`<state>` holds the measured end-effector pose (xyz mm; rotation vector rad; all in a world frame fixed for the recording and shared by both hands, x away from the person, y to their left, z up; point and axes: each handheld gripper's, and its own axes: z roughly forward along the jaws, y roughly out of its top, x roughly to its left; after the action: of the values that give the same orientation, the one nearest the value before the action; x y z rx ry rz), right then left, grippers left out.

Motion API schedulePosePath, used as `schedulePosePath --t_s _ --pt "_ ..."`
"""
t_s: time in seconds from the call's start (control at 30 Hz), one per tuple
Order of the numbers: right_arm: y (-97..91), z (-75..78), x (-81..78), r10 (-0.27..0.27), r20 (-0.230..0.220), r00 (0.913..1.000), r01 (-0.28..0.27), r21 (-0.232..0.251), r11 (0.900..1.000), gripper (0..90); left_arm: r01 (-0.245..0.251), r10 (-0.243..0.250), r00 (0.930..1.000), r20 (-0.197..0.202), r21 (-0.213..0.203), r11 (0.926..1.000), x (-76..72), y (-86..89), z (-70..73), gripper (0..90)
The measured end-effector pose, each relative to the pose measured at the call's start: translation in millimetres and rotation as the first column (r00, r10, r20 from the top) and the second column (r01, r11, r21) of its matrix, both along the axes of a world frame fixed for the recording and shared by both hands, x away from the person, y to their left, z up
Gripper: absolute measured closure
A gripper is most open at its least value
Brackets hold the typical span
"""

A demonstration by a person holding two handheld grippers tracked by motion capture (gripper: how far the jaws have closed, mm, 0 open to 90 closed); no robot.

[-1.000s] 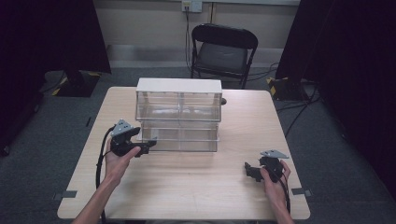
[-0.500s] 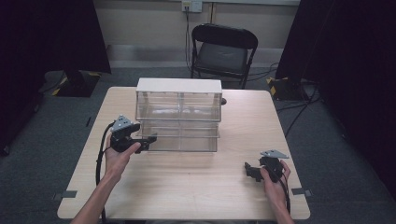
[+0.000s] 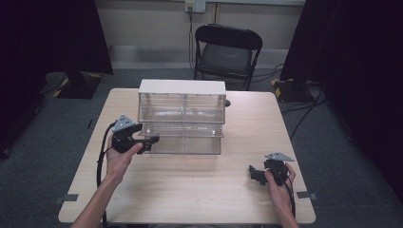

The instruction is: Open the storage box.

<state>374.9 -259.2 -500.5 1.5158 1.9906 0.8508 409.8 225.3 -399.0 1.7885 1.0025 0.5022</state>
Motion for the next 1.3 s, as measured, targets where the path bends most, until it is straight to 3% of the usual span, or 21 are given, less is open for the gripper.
schedulePosePath --t_s 0.17,0.47,0.7,0.97,1.07,1.13,1.3 --pt "0.0 0.0 0.0 0.0 0.0 1.0 0.0 0.0 1.0 9.0 0.002 -0.002 1.0 0.002 0.014 0.9999 1.0 -0.9 1.4 15.3" --pt "0.0 0.0 0.0 0.0 0.0 1.0 0.0 0.0 1.0 9.0 -0.011 0.011 0.9999 0.013 -0.005 0.9999 1.0 -1.4 3.7 15.3" --pt "0.0 0.0 0.0 0.0 0.0 1.0 0.0 0.0 1.0 9.0 0.0 0.0 0.9999 0.014 0.028 0.9996 1.4 -5.2 9.4 13.2" --pt "0.0 0.0 0.0 0.0 0.0 1.0 0.0 0.0 1.0 9.0 0.004 -0.003 0.9994 0.033 -0.01 0.9999 4.3 -4.3 18.1 10.3" --pt "0.0 0.0 0.0 0.0 0.0 1.0 0.0 0.0 1.0 9.0 -0.003 0.003 0.9983 0.058 0.01 0.9999 1.5 -6.6 20.8 9.1" --pt "0.0 0.0 0.0 0.0 0.0 1.0 0.0 0.0 1.0 9.0 -0.01 0.011 0.9985 0.054 -0.024 0.9997 0.8 -6.3 20.3 8.2" --pt "0.0 0.0 0.0 0.0 0.0 1.0 0.0 0.0 1.0 9.0 -0.001 0.003 0.9994 0.035 -0.045 0.999 3.0 -4.5 18.7 8.1"
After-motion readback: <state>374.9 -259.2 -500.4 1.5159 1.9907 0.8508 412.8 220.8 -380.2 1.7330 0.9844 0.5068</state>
